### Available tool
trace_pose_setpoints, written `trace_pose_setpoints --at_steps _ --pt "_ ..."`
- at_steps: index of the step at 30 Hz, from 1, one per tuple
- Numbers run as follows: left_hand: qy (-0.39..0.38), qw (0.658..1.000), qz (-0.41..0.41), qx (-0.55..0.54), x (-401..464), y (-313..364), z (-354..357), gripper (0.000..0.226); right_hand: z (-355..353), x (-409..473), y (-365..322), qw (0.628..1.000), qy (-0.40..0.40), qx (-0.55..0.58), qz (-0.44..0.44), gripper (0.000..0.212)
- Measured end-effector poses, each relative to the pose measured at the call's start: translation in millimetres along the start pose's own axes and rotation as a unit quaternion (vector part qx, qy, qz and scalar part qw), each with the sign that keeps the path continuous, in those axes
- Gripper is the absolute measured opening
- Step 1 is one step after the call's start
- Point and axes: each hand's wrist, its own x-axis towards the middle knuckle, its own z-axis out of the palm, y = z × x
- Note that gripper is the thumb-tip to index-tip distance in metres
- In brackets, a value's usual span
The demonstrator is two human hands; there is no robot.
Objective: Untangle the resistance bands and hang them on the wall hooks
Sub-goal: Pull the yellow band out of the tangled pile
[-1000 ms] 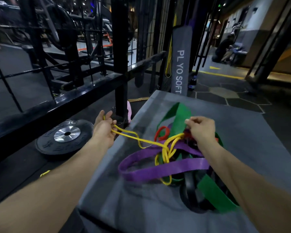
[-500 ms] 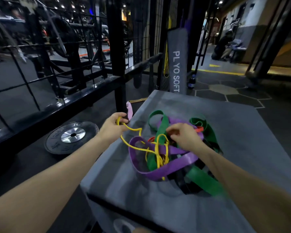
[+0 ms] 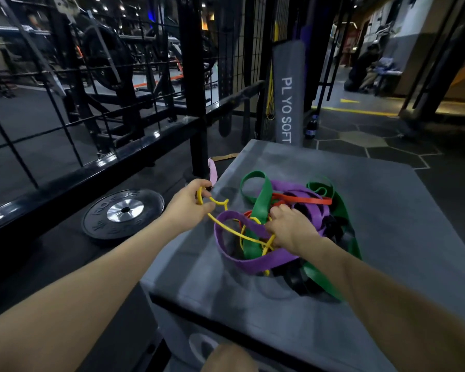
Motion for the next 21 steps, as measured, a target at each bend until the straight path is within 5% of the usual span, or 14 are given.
trace_pose_setpoints --at_steps 7,15,21 --pt "0.037 0.999 -0.011 0.001 4 9 -5 0.039 -28 -8 28 0.932 0.136 0.307 0.137 0.014" --pt "0.035 0.998 -0.021 -0.047 13 16 0 0.031 -77 1 50 0.871 0.220 0.377 0.227 0.035" --pt "0.033 0.998 -0.001 -0.050 20 30 2 0.044 -106 13 64 0.733 0.301 0.555 0.253 0.041"
